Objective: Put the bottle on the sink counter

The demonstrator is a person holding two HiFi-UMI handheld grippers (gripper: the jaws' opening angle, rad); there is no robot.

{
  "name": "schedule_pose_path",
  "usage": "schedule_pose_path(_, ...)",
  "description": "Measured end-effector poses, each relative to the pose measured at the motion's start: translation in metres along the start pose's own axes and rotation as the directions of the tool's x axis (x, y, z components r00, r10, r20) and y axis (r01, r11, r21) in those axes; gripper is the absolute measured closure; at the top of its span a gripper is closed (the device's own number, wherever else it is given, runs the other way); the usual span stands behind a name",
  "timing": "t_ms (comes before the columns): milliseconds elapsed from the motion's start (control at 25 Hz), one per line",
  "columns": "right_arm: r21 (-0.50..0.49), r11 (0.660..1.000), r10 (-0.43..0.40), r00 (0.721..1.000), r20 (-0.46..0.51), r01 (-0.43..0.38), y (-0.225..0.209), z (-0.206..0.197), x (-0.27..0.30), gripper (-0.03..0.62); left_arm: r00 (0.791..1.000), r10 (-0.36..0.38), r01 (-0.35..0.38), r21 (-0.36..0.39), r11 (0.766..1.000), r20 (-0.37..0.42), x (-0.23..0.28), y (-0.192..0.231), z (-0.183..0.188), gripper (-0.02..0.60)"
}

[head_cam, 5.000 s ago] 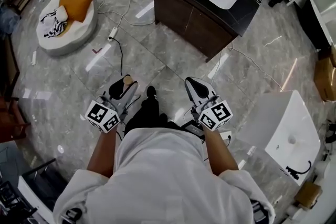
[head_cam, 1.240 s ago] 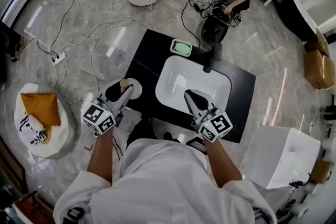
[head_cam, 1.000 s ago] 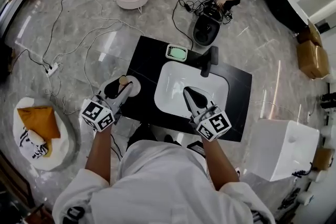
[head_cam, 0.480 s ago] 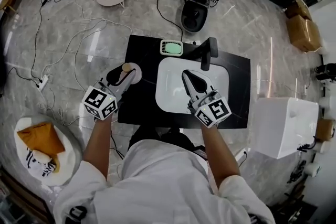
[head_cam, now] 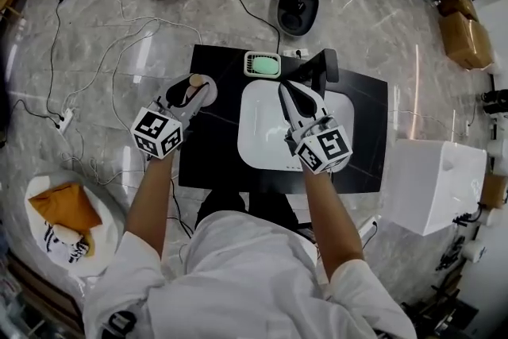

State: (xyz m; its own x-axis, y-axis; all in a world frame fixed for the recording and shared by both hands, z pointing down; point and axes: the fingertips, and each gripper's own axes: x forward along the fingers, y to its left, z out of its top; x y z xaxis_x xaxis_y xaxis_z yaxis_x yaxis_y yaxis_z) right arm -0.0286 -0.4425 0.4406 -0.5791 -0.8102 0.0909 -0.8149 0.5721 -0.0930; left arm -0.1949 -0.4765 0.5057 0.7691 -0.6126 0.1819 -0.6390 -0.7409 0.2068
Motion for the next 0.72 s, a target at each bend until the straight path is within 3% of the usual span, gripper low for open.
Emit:
schedule_pose_path(320, 0.026, 1.000, 0.001, 0.999, -0.052, 0.000, -0.015, -0.027, 0.023, 0.579, 0.999, 0.035, -0.035, -0.001, 0.999, -0.024, 0.033, 0.035, -0.023, 0.434)
schedule_pose_path(720, 0.084, 0.994, -0.057, 0.992, -0.109, 0.066, -0.028, -0.068, 0.043, 0.579, 0.997, 0.058, -0.057, 0.018, 0.998, -0.042, 0.067, 0.062, -0.050, 0.434)
